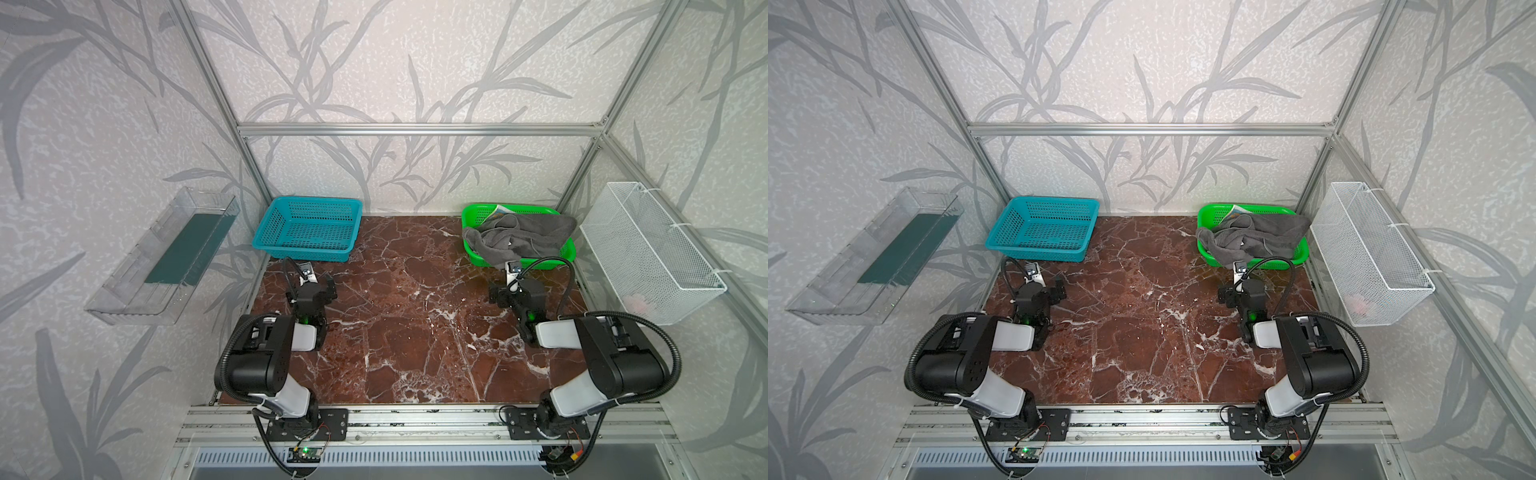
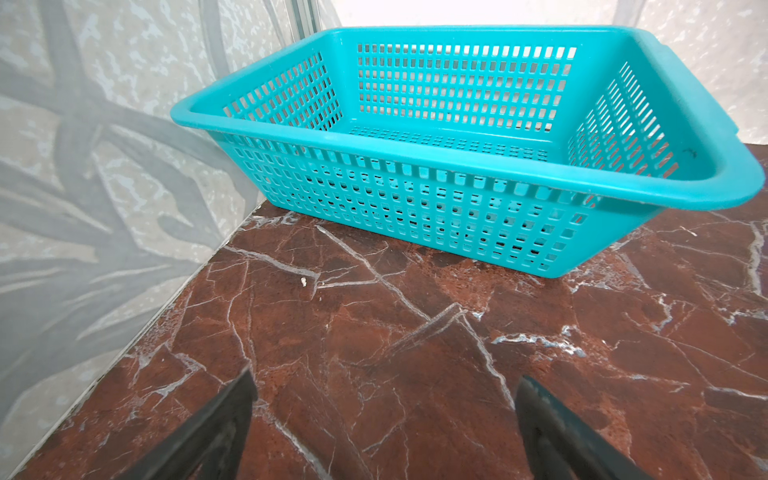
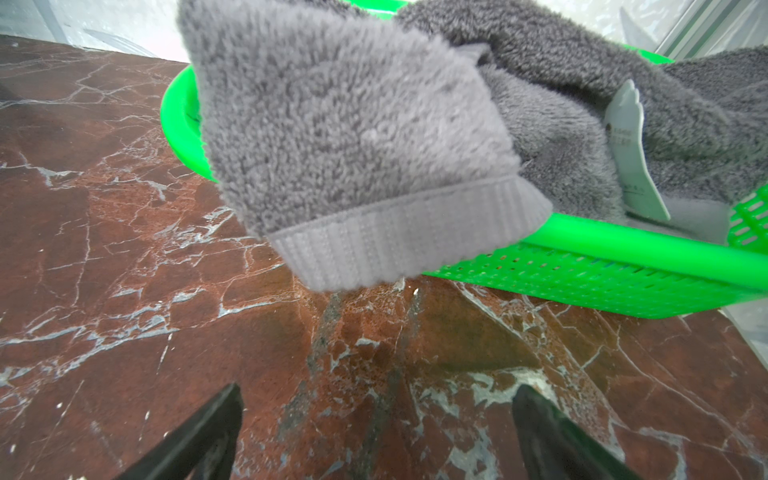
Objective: Fold and stack the towels
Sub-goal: 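Reach the right gripper into the green basket toward the grey towel, then grasp the grey towel edge with the right gripper and lift it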
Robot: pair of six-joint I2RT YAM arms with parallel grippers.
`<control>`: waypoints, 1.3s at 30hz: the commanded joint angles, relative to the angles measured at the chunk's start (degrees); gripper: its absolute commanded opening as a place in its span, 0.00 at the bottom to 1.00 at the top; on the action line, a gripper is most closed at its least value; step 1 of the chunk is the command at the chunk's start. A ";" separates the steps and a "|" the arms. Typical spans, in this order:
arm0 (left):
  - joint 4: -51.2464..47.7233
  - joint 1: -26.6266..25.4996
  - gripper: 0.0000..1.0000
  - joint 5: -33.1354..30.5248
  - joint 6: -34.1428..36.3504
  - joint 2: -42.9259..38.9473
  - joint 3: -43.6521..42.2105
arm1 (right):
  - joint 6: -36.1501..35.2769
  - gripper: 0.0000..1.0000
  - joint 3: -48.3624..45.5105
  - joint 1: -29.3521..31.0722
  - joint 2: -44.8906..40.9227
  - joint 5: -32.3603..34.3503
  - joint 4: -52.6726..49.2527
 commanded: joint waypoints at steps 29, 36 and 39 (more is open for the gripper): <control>-50.92 -9.04 0.98 22.68 9.13 -34.31 22.33 | 2.59 0.89 40.75 1.84 -13.09 -3.21 -73.73; -53.75 -12.96 0.99 26.17 9.40 -29.92 24.75 | -0.62 0.87 48.10 1.68 -3.70 -2.63 -81.67; -53.29 -14.26 0.99 26.67 8.96 -28.10 25.07 | -1.04 0.87 49.60 1.59 -0.64 -2.34 -82.35</control>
